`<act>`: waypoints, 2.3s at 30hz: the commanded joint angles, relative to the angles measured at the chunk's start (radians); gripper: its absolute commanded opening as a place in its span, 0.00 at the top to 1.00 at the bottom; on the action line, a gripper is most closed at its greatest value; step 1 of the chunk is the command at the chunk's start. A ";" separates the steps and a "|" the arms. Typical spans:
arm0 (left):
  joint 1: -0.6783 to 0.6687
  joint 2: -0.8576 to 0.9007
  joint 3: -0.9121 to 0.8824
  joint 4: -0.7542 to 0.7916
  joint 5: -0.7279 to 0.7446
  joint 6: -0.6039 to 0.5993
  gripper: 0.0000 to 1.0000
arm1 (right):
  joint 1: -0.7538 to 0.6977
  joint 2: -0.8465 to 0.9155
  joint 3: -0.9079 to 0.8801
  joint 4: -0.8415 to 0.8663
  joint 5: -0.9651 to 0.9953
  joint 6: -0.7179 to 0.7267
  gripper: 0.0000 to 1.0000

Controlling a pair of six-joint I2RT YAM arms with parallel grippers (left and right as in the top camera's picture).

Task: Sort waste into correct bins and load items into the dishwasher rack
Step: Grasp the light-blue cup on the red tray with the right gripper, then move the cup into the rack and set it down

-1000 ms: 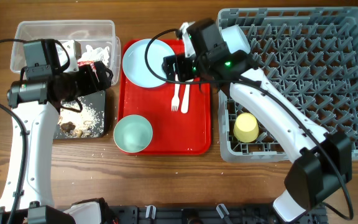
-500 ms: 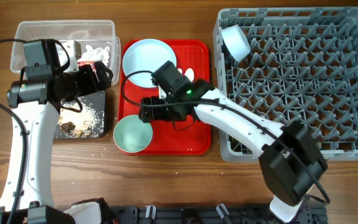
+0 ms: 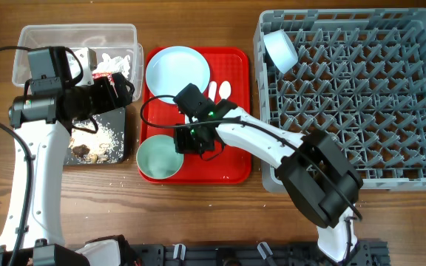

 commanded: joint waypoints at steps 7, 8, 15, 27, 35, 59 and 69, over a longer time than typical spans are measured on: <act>0.005 -0.006 0.014 0.003 -0.002 0.005 0.00 | -0.104 -0.077 0.013 -0.023 -0.027 -0.070 0.96; 0.005 -0.006 0.014 0.003 -0.002 0.005 0.00 | -0.130 -0.115 0.013 -0.039 -0.005 -0.101 0.96; 0.005 -0.006 0.014 0.003 -0.002 0.005 0.00 | -0.351 -0.477 0.013 -0.217 0.529 -0.272 0.96; 0.005 -0.006 0.014 0.003 -0.002 0.005 0.00 | -0.383 -0.575 0.011 -0.304 1.277 -0.590 0.96; 0.005 -0.006 0.014 0.003 -0.002 0.005 0.00 | -0.382 -0.574 0.011 -0.274 1.246 -0.630 0.96; 0.005 -0.006 0.014 0.003 -0.002 0.005 0.00 | -0.383 -0.574 0.011 -0.332 1.332 -0.529 0.96; 0.005 -0.006 0.014 0.003 -0.002 0.005 0.00 | -0.356 -0.349 0.010 -0.403 1.545 -0.634 0.96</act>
